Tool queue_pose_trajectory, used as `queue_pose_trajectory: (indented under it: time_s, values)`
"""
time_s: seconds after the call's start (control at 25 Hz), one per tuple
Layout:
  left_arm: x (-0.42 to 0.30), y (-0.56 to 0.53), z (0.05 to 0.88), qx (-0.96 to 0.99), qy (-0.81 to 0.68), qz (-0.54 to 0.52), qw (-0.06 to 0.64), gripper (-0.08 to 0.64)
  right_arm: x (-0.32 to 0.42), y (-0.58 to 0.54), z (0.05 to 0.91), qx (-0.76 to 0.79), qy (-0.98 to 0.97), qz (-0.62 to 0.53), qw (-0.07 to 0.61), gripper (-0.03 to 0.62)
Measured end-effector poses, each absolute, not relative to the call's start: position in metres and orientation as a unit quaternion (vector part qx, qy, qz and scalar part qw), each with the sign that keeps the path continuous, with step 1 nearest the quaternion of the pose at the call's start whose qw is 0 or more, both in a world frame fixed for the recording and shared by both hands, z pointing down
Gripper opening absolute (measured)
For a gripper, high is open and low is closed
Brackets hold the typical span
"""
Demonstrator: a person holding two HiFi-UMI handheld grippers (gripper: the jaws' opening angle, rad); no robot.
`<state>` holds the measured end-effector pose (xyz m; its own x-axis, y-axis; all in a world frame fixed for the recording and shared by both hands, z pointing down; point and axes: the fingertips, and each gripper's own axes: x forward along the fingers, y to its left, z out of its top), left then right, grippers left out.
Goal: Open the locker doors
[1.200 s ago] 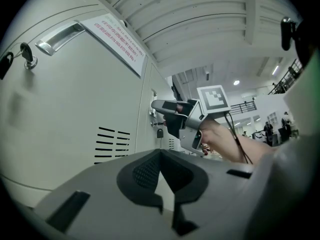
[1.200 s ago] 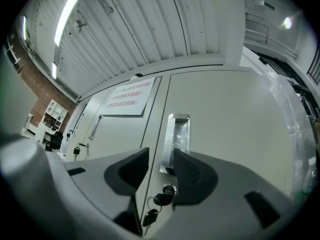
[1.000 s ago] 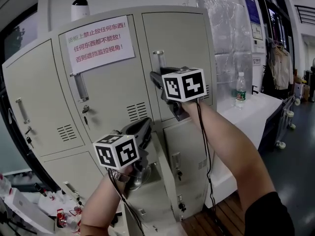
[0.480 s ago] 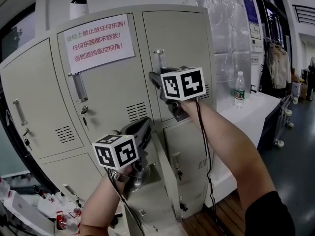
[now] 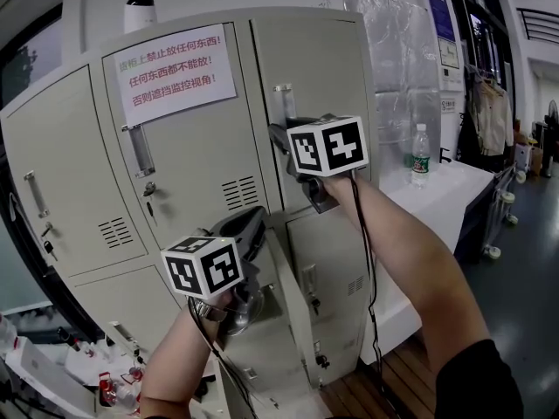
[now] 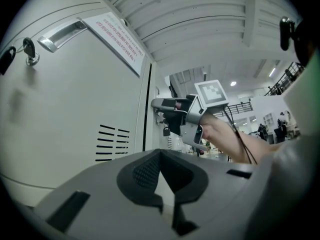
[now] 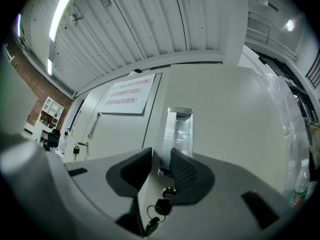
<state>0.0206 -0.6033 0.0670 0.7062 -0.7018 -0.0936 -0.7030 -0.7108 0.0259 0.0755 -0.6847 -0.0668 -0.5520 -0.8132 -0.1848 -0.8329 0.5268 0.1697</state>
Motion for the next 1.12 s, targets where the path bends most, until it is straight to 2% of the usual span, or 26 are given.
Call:
queue_pose_trajectory:
  time_s: [0.48, 1.12]
  values:
    - [0.041, -0.566, 0.063, -0.924, 0.378, 0.052, 0.013, -0.002, 0.098, -0.64, -0.067, -0.416, 0.902, 0.111, 0.038, 0.117]
    - [0.085, -0.497, 0.057, -0.927, 0.371, 0.055, 0.024, -0.002, 0.167, -0.574, -0.067, -0.367, 0.923, 0.097, 0.059, 0.121]
